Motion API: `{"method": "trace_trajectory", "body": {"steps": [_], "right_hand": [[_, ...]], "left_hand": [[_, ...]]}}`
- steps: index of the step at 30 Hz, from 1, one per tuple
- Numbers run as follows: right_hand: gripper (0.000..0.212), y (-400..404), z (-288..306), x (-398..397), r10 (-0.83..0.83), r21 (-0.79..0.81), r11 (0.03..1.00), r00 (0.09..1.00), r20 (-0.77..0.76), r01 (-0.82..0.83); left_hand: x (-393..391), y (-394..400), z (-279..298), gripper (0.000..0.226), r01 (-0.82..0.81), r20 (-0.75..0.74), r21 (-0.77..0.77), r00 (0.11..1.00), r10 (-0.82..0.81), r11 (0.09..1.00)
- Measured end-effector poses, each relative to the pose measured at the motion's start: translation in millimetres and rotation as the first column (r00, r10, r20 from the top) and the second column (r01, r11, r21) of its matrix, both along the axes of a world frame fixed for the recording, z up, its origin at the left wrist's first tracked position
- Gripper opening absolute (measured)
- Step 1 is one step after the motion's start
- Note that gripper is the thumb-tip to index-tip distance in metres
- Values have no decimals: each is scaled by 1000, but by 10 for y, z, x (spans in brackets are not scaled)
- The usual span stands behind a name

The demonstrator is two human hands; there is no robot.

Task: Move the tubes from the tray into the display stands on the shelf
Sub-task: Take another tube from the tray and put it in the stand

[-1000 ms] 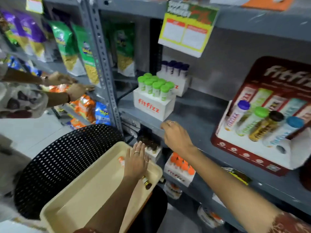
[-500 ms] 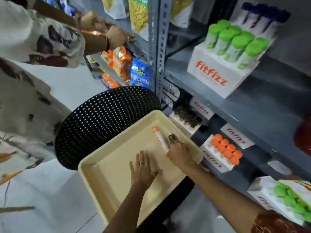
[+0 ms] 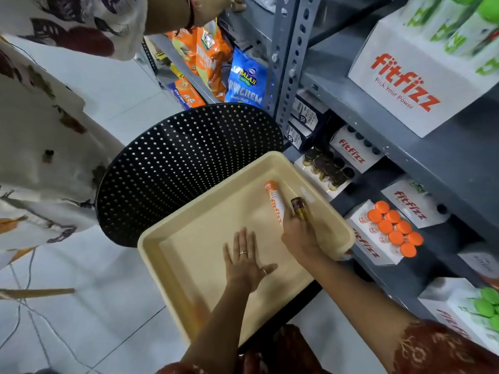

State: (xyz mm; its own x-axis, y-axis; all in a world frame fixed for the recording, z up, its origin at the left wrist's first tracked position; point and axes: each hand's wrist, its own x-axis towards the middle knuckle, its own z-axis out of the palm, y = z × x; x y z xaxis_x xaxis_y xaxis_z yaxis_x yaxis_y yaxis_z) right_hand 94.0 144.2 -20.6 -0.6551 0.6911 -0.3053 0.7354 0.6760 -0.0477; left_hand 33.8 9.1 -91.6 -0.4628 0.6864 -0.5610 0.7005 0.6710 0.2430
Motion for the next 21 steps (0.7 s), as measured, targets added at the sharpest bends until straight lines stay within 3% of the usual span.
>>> {"method": "trace_trajectory", "body": {"steps": [7,9,12,18,21], "right_hand": [[53,72,361,-117,-175,-144,979,963,-206,147],[48,114,543,-169,-212,-165,971,945,-249,174],[36,199,857,-176,-316,-232,939,900,-300,252],[32,372,1548,125,-403,-258,911,828,-391,322],[42,501,1978,380,-409,-237,912,805,-431,336]], "left_hand": [[23,60,189,100,22,-20,-76,1000,-23,997],[50,53,268,99,30,-28,-66,999,-32,997],[79,40,407,100,75,-77,-25,994,-77,997],[159,206,809,88,208,-241,113,954,-177,972],[246,398,1073,85,265,-291,180,934,-206,947]]}}
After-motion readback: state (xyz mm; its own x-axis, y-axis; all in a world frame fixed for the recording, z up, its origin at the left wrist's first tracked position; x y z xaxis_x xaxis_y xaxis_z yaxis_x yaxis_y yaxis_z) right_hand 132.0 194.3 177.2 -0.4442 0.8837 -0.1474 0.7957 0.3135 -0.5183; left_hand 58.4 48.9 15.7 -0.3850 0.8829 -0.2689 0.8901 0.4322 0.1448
